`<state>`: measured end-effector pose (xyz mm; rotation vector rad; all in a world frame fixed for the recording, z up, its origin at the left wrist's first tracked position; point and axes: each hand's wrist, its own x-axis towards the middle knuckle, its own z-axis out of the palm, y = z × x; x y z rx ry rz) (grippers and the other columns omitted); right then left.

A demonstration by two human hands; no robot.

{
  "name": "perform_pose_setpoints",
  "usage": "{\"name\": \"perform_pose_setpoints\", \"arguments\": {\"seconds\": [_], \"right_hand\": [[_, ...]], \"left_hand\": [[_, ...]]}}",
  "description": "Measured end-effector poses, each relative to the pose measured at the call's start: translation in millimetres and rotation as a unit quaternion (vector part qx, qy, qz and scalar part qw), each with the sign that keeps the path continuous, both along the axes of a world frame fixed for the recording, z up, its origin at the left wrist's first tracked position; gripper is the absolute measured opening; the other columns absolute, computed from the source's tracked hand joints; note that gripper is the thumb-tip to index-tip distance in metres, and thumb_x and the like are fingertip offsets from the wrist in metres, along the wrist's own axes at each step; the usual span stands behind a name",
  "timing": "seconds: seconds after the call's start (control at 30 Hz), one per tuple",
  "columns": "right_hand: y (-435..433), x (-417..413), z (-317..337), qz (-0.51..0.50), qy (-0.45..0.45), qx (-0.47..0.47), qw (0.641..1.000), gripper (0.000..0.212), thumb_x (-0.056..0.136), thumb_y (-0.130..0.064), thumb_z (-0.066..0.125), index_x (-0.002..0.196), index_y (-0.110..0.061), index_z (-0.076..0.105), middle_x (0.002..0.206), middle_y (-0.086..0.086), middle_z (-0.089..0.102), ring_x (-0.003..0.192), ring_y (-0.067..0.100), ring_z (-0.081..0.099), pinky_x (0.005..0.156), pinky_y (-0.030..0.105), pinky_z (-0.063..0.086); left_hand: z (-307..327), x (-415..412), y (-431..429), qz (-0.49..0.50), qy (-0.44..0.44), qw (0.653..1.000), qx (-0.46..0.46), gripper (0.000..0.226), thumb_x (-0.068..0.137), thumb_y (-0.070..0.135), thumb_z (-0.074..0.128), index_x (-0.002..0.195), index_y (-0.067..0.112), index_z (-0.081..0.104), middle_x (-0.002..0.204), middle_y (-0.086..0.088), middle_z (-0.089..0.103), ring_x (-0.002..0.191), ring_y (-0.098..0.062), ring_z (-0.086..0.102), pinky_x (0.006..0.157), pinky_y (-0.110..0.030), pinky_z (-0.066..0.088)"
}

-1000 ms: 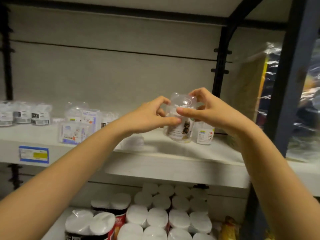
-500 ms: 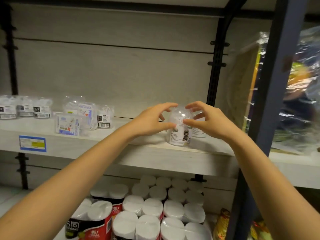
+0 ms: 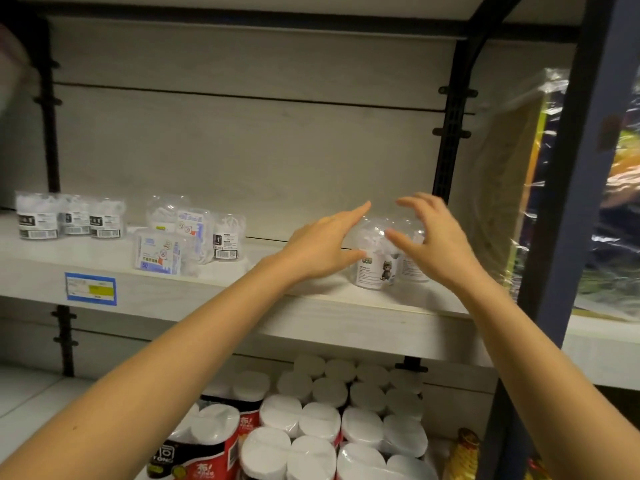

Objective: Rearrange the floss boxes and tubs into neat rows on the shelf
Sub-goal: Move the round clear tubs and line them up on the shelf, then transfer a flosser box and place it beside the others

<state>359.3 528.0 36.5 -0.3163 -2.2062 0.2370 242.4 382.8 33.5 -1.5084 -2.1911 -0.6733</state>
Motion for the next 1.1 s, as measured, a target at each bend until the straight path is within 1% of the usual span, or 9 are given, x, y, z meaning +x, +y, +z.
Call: {"name": "perform_pose_setpoints", "arguments": {"seconds": [0.1, 0.2, 0.27, 0.6, 0.67, 0.77, 0.93, 1.03, 1.1], "right_hand": [[-31.7, 7.4, 0.1, 0.077, 0.179, -0.012, 0.981, 0.020, 0.085, -0.023, 0.063, 0.105, -0.019, 0.060, 0.106, -0.004, 0.059, 0.091, 0.012, 0.059, 0.080, 0.028, 0.051], [-69.7, 7.7, -0.3, 0.148, 0.163, -0.059, 0.974, 0.006, 0.083, -0.016, 0.066, 0.088, -0.020, 0.064, 0.080, -0.013, 0.064, 0.074, 0.007, 0.062, 0.068, 0.015, 0.050], [-91.5, -0.8, -2.9, 0.176, 0.110, -0.086, 0.974, 0.006, 0.081, -0.015, 0.068, 0.083, -0.020, 0.066, 0.075, -0.013, 0.065, 0.071, 0.005, 0.062, 0.065, 0.013, 0.050], [-170.4, -62.7, -23.4, 0.180, -0.005, -0.147, 0.973, 0.005, 0.080, -0.017, 0.067, 0.080, -0.022, 0.069, 0.076, -0.001, 0.071, 0.074, 0.012, 0.066, 0.074, 0.029, 0.055], [-182.0, -80.3, -20.9, 0.164, -0.008, -0.149, 0.975, 0.006, 0.081, -0.019, 0.067, 0.081, -0.024, 0.068, 0.078, -0.002, 0.070, 0.074, 0.007, 0.065, 0.073, 0.026, 0.055], [-197.0, -103.4, -17.3, 0.133, -0.012, -0.138, 0.981, 0.006, 0.083, -0.023, 0.065, 0.085, -0.028, 0.067, 0.085, -0.012, 0.068, 0.078, 0.000, 0.062, 0.072, 0.018, 0.051], [-214.0, -124.2, -14.6, 0.087, -0.068, -0.144, 0.983, 0.028, 0.079, -0.042, 0.064, 0.105, -0.032, 0.062, 0.098, -0.021, 0.064, 0.088, -0.004, 0.061, 0.078, 0.019, 0.051], [-220.9, -130.5, -17.0, 0.072, -0.116, -0.149, 0.979, 0.034, 0.078, -0.044, 0.066, 0.109, -0.032, 0.061, 0.100, -0.017, 0.066, 0.085, -0.001, 0.062, 0.071, 0.015, 0.050], [-221.8, -133.7, -19.3, 0.077, -0.116, -0.159, 0.977, 0.035, 0.077, -0.039, 0.068, 0.110, -0.030, 0.061, 0.099, -0.009, 0.068, 0.081, 0.005, 0.064, 0.071, 0.022, 0.052]], "left_hand": [[-3.1, 9.2, -27.1, 0.024, 0.067, 0.991, 0.114, 0.052, 0.089, 0.034, 0.053, 0.138, 0.034, 0.035, 0.122, 0.012, 0.059, 0.103, -0.017, 0.058, 0.085, -0.035, 0.048], [-5.3, 8.3, -61.4, 0.000, 0.042, 0.976, 0.213, 0.013, 0.087, 0.027, 0.057, 0.096, 0.024, 0.065, 0.066, 0.014, 0.060, 0.063, -0.013, 0.054, 0.069, -0.034, 0.051], [-8.3, -1.1, -86.1, -0.016, -0.007, 0.972, 0.235, 0.009, 0.085, 0.025, 0.061, 0.084, 0.020, 0.069, 0.057, 0.014, 0.059, 0.058, -0.016, 0.056, 0.064, -0.036, 0.052], [-24.6, -74.1, -208.8, -0.035, -0.067, 0.961, 0.266, 0.007, 0.083, 0.016, 0.065, 0.078, 0.017, 0.069, 0.058, 0.001, 0.065, 0.060, -0.024, 0.056, 0.058, -0.026, 0.044], [-23.7, -94.9, -229.8, -0.035, -0.068, 0.963, 0.260, 0.006, 0.083, 0.017, 0.064, 0.080, 0.016, 0.070, 0.061, -0.001, 0.066, 0.066, -0.022, 0.056, 0.055, -0.018, 0.041], [-24.2, -127.6, -252.0, -0.035, -0.069, 0.967, 0.243, 0.007, 0.083, 0.018, 0.064, 0.087, 0.022, 0.069, 0.074, 0.007, 0.067, 0.076, -0.015, 0.056, 0.062, -0.019, 0.042], [-25.3, -162.3, -258.3, -0.060, -0.140, 0.977, 0.152, 0.026, 0.085, 0.031, 0.061, 0.111, 0.031, 0.060, 0.101, 0.022, 0.060, 0.090, 0.001, 0.056, 0.073, -0.008, 0.044], [-25.4, -170.2, -250.2, -0.083, -0.170, 0.979, 0.079, 0.039, 0.086, 0.037, 0.058, 0.124, 0.030, 0.054, 0.115, 0.018, 0.058, 0.099, 0.004, 0.055, 0.078, -0.009, 0.042], [-25.3, -171.9, -245.0, -0.099, -0.181, 0.977, 0.048, 0.043, 0.086, 0.039, 0.057, 0.127, 0.030, 0.051, 0.118, 0.016, 0.058, 0.101, 0.002, 0.055, 0.082, -0.013, 0.044]]}}
